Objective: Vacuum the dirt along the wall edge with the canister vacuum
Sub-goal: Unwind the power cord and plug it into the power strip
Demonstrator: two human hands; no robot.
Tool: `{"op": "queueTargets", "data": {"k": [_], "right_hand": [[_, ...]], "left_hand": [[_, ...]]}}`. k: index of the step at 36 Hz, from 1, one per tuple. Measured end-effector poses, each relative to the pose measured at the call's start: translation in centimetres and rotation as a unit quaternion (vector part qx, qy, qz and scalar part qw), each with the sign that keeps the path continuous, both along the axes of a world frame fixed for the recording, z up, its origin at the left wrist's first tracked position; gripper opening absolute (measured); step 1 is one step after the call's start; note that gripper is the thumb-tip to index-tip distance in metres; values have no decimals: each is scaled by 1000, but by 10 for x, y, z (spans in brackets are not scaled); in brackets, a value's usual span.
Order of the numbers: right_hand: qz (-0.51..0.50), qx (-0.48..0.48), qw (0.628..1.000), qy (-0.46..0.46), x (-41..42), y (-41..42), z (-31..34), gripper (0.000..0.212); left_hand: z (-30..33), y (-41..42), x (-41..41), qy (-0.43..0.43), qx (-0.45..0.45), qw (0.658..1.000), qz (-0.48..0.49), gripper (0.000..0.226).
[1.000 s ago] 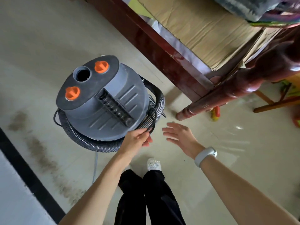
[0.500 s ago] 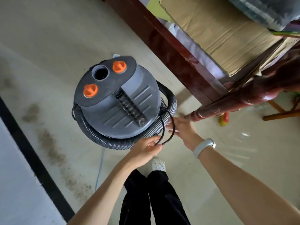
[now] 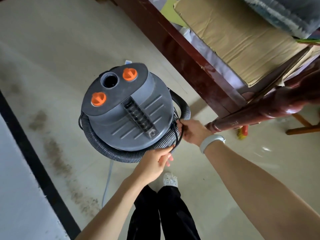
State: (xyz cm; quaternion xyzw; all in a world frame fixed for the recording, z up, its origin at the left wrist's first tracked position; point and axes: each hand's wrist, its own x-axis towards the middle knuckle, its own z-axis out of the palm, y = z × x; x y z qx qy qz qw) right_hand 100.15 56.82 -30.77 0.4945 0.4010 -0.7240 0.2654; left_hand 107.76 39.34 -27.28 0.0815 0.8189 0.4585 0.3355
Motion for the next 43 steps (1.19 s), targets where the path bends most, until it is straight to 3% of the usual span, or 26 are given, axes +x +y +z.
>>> {"op": "queueTargets", "data": {"k": [2, 6, 12, 17, 19, 22, 26, 29, 37, 43], "right_hand": [[-58, -23, 998, 18, -8, 6, 3, 19], [-44, 22, 997, 57, -9, 25, 2, 22], [-72, -25, 994, 78, 3, 33, -9, 25], [48, 100, 991, 68, -34, 22, -4, 31], [41, 140, 988, 61, -46, 26, -4, 33], [-7, 134, 989, 67, -46, 33, -6, 29], [56, 128, 980, 139, -21, 40, -9, 29], [1, 123, 974, 192, -6, 53, -6, 30], [118, 181, 946, 242, 32, 61, 19, 23], [168, 171, 935, 261, 63, 43, 48, 23]], "left_hand": [[-1, 3, -3, -12, 0, 1000, 20, 40], [-7, 15, -15, -49, -3, 998, 34, 40], [-21, 22, -13, -57, -14, 997, 42, 34], [-27, 24, -22, -54, -43, 994, 82, 41], [-26, 27, -26, -50, -42, 995, 78, 42], [-26, 33, -34, -38, -52, 995, 78, 42], [-30, 33, -38, -54, -60, 993, 89, 39], [-31, 33, -33, -59, -40, 993, 96, 34], [-34, 32, -23, -74, -46, 991, 103, 36], [-26, 24, -17, -98, -50, 991, 72, 40]]}}
